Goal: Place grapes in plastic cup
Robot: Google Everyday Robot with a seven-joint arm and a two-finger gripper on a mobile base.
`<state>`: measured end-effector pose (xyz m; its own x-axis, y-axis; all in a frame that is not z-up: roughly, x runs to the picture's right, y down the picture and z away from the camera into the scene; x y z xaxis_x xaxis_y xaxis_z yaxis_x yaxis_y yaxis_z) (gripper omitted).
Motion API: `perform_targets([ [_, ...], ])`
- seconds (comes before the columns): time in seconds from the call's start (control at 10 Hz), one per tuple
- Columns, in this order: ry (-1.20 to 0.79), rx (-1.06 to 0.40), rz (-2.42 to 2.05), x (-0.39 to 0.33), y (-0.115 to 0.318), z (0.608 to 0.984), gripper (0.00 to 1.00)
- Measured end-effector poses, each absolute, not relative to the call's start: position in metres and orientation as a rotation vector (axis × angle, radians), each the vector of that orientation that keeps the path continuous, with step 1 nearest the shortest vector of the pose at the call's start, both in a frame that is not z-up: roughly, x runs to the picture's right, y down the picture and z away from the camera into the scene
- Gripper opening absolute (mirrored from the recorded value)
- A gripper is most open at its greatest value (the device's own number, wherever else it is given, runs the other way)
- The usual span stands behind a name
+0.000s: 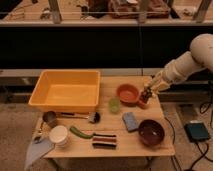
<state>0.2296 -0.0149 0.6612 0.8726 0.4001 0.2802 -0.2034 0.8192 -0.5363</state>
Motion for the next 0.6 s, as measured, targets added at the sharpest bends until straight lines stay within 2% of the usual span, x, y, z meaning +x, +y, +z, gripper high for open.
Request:
perform_targets([
  [0.6, -0.411, -0.467, 0.268, 0.186, -0.024, 0.678, 0.09],
])
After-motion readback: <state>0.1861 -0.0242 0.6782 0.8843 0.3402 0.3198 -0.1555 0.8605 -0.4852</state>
